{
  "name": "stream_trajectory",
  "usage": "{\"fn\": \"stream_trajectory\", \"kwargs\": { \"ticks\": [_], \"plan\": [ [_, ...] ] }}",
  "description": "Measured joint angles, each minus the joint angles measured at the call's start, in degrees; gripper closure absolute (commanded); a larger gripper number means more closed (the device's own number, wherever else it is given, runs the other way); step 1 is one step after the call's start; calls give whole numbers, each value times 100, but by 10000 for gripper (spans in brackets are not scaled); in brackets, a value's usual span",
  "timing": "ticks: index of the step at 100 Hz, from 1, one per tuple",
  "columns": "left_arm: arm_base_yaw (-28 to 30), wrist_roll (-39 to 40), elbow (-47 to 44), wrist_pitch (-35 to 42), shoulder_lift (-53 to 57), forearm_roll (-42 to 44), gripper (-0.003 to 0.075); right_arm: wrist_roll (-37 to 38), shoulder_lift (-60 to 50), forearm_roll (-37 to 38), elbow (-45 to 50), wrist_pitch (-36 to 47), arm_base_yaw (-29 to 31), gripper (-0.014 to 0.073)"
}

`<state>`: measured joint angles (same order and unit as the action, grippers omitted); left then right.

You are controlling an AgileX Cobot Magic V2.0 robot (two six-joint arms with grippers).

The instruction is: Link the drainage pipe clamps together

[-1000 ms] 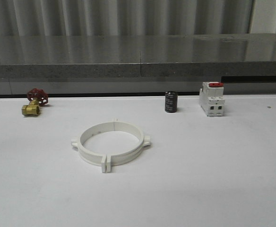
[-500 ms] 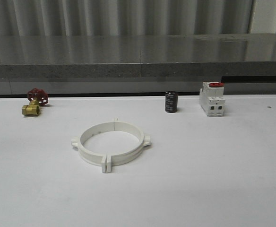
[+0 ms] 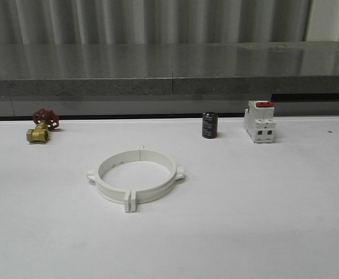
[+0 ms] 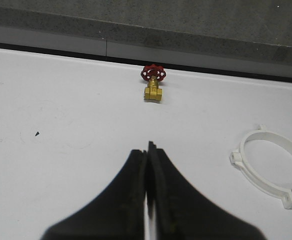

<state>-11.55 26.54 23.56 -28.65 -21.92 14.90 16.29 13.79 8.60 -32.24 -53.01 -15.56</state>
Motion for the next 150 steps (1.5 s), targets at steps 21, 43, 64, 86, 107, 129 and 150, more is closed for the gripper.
{"fn": "stream_trajectory", "kwargs": {
  "ticks": [21,43,64,86,107,129,150],
  "plan": [
    [0,0,0,0,0,0,741,-1256,-421,-860,872,1422,819,661],
    [0,0,0,0,0,0,741,-1757,-1178,-1148,2176,2964,1506,661],
    [0,0,0,0,11,0,741,-1789,-1439,-1167,3027,3745,1588,661],
    [0,0,0,-8,11,0,741,-1801,-1439,-1167,3376,4312,1588,661],
    [0,0,0,-8,11,0,741,-1801,-1439,-1175,3376,4378,1588,661],
    [0,0,0,-12,11,0,741,-1801,-1439,-1189,3388,4391,1588,661],
    [0,0,0,-12,11,0,741,-1801,-1439,-1189,3388,4405,1588,661]
  ]
}}
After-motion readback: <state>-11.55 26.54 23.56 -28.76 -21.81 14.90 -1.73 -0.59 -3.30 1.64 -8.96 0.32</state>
